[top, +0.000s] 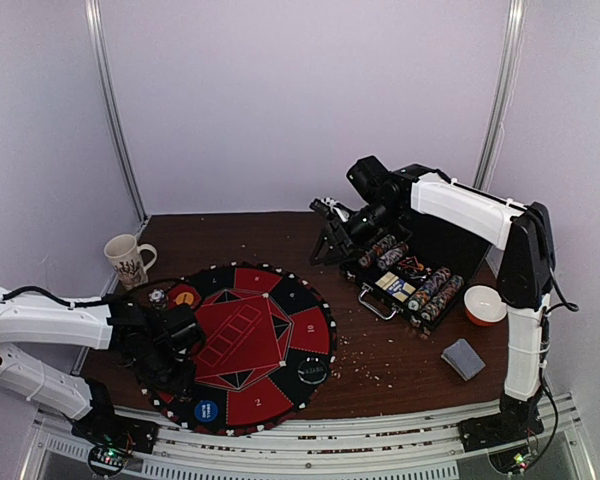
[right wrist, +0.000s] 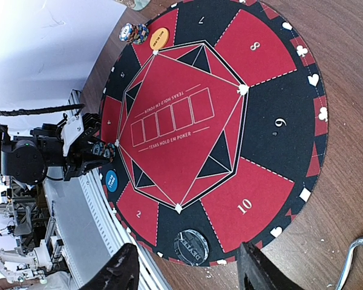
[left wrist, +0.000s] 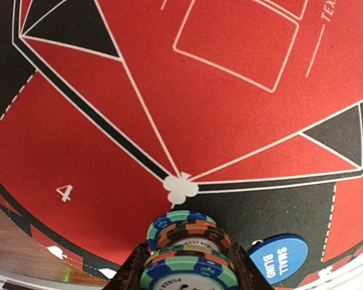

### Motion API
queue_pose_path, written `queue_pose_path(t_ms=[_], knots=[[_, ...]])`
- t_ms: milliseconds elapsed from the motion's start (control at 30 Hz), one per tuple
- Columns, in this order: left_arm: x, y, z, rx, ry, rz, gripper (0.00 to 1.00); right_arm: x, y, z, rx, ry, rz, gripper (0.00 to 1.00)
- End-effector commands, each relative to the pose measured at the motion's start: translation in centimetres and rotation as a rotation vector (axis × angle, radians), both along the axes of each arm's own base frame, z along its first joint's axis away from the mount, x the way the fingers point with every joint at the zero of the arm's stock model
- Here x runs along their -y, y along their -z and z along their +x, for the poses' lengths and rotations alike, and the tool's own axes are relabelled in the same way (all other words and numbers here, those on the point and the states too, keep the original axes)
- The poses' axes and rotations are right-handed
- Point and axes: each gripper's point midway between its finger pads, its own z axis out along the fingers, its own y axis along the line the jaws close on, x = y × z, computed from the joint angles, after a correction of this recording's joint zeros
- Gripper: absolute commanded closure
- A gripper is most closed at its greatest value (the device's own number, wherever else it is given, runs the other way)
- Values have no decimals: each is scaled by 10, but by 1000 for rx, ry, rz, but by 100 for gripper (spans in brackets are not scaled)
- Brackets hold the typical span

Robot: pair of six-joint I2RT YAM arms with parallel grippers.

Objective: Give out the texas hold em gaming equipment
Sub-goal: Place the poker chips pile at the small blind area.

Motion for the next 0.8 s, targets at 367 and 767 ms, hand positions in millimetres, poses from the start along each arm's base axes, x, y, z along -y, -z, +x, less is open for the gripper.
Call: queue_pose_path(t_ms=[367, 767], knots=[[3, 10, 0, -5, -2, -20, 51, 0, 1, 0, 3, -13, -14, 42], [0, 11, -3, -16, -5, -15, 47, 1, 1, 0, 4, -15, -20, 42]])
